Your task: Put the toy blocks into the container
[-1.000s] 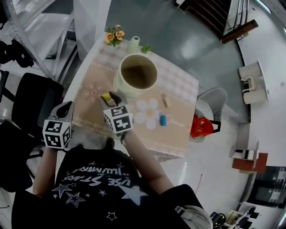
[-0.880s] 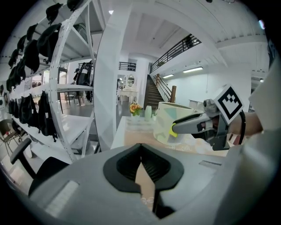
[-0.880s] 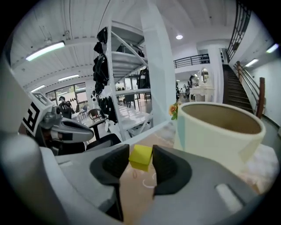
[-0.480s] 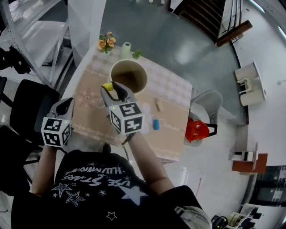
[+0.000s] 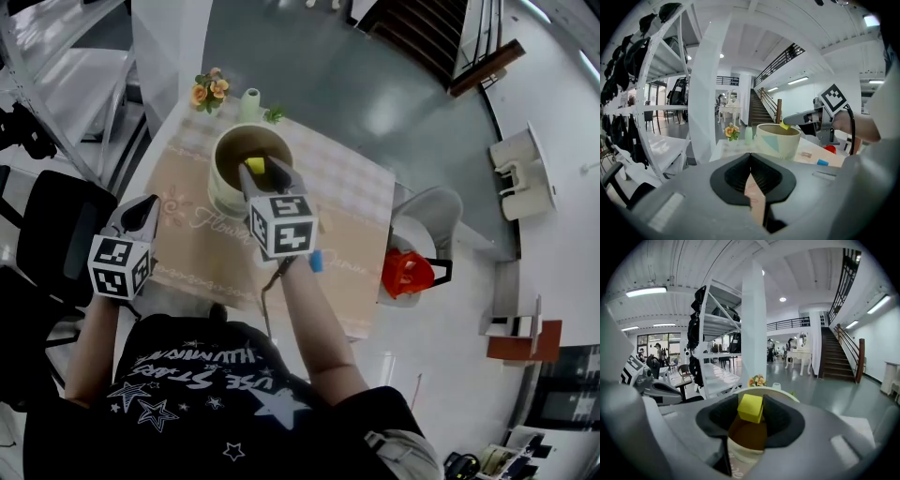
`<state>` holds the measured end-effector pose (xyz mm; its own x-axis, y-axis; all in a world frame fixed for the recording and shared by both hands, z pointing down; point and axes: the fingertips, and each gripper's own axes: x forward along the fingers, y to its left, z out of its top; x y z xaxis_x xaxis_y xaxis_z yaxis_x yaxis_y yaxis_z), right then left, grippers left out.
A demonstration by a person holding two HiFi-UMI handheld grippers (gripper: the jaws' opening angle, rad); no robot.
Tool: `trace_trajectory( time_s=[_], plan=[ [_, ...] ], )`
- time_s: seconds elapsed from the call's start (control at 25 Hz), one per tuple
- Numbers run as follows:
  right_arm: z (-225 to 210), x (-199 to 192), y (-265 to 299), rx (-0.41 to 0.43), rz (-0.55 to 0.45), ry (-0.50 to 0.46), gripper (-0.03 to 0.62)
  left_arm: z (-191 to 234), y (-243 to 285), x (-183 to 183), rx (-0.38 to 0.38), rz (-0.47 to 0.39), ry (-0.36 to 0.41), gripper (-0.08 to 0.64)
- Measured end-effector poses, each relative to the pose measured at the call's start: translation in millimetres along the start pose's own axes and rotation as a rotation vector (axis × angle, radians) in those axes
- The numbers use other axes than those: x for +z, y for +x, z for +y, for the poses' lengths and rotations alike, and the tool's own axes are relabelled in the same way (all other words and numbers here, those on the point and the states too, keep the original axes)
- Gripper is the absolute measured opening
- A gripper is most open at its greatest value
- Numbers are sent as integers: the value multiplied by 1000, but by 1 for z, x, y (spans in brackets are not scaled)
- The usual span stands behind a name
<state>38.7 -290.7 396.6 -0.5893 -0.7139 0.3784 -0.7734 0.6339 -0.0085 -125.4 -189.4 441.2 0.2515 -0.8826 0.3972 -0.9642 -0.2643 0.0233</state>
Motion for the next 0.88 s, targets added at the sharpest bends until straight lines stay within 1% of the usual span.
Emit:
trace_trajectory(
  time_s=[0.2, 0.52, 0.6, 0.68, 0.88],
  plan=[
    [-20, -18, 2, -14, 44, 9, 170, -12, 9, 2, 12, -3, -10, 11],
    [-30, -17, -1, 13, 17, 12, 175, -19, 18, 7, 46, -13, -19, 11],
    [-30, -17, -2, 12, 11, 21, 192, -19, 20, 5, 35, -4, -18, 11],
    [-30, -19, -3, 1, 11, 28, 195, -18, 22, 2, 16, 6, -7, 11],
    [-33, -19, -9, -70, -1, 54, 201, -16, 31, 4, -57, 18, 20, 11]
  ],
)
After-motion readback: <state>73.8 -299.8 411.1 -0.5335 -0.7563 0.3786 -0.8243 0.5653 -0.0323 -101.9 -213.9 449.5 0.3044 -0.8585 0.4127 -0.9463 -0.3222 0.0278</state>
